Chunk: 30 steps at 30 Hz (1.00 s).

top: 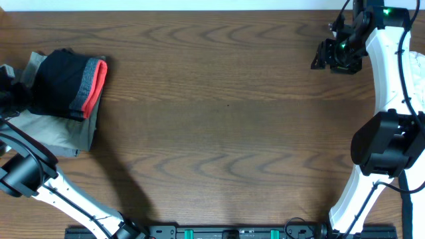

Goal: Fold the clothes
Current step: 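Press and adjust the leggings on the stack with the left gripper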

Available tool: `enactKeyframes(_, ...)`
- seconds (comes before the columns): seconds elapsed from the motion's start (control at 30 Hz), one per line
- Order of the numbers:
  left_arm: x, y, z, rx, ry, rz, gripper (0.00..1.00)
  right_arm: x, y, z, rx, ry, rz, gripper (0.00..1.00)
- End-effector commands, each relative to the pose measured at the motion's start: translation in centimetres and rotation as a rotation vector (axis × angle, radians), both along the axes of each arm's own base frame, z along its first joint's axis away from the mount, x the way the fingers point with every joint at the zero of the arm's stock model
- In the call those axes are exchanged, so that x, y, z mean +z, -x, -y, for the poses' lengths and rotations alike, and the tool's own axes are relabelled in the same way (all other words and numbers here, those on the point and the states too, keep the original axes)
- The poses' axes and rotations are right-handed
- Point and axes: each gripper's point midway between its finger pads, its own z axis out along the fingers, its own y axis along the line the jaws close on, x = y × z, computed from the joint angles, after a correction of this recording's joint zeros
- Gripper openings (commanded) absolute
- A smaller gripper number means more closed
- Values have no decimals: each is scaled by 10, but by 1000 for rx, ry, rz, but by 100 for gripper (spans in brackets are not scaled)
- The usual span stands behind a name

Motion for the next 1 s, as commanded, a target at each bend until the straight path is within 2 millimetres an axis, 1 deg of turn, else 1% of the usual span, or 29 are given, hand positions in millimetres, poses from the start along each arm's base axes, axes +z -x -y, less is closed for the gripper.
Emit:
enactKeyframes(0.0,41,1,-9,24,-50,46,12,-3,0,-4,20,4,-3,59)
enactKeyframes(0.2,69,7,-3,29,-62,60,12,-3,-1,-3,21,5,1,59)
enactKeyframes(0.37,86,12,2,31,-70,65,12,-3,-1,-3,43,9,7,59)
enactKeyframes(0.43,87,15,2,38,-74,56,12,-3,-1,-3,46,10,7,59)
enactKeyframes(0.57,80,27,-5,70,-110,-18,12,-3,-1,-3,60,12,8,59)
enactKeyframes(0.73,79,30,-9,81,-124,-32,13,-3,-1,-3,60,12,10,59)
enactKeyframes(0.83,77,40,-20,112,-166,-77,12,-3,-1,-3,60,12,10,59)
enactKeyframes(0.97,75,47,-26,132,-177,-96,13,-3,-1,-3,61,12,10,59)
